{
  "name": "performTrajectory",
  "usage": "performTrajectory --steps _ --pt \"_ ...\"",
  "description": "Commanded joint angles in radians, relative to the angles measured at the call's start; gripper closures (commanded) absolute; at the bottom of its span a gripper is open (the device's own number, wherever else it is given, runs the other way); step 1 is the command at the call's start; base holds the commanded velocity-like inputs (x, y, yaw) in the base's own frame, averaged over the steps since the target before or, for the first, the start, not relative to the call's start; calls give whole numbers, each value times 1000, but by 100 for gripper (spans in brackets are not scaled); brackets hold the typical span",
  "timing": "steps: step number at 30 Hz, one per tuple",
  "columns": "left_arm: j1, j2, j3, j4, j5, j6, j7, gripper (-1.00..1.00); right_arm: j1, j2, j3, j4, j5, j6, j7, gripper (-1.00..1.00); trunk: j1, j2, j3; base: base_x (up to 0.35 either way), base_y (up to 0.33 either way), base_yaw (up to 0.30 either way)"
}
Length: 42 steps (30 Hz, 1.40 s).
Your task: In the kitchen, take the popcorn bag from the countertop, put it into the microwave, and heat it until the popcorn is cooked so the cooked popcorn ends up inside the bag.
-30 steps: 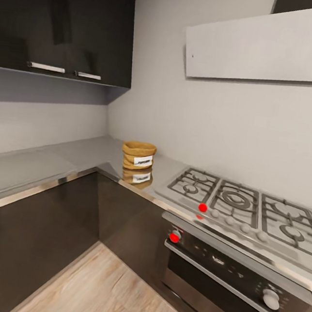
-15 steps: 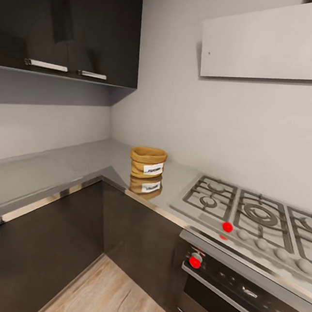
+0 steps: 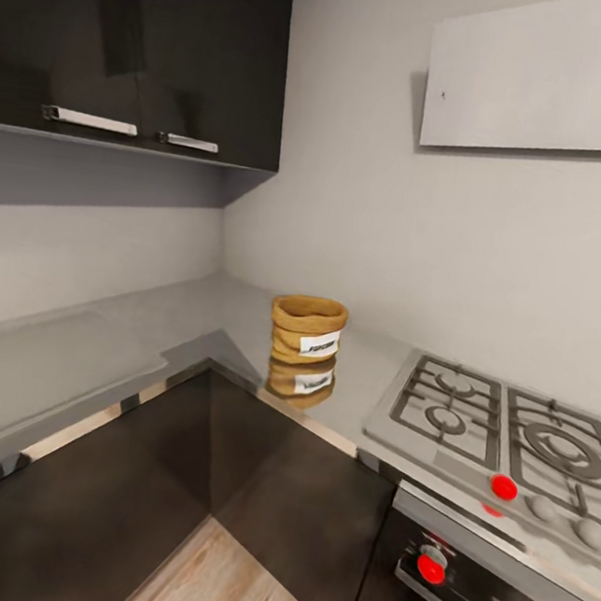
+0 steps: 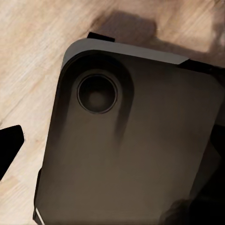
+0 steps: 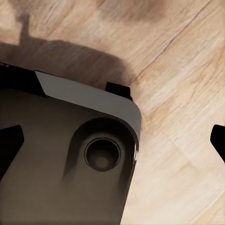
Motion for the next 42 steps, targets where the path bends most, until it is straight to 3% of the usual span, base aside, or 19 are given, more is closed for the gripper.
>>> performTrajectory --steps 1,28,42 --pt "0 0 0 -1 6 -1 0 -100 -1 0 -9 2 8 -5 -2 -100 1 0 -1 292 231 0" --pt "0 0 3 -3 7 -9 5 -100 -1 0 -9 2 8 -3 -2 -100 1 0 -1 183 119 -2" --pt "0 0 3 -3 9 -9 7 -100 -1 1 -13 2 3 -1 -3 -100 1 0 6 40 189 -229"
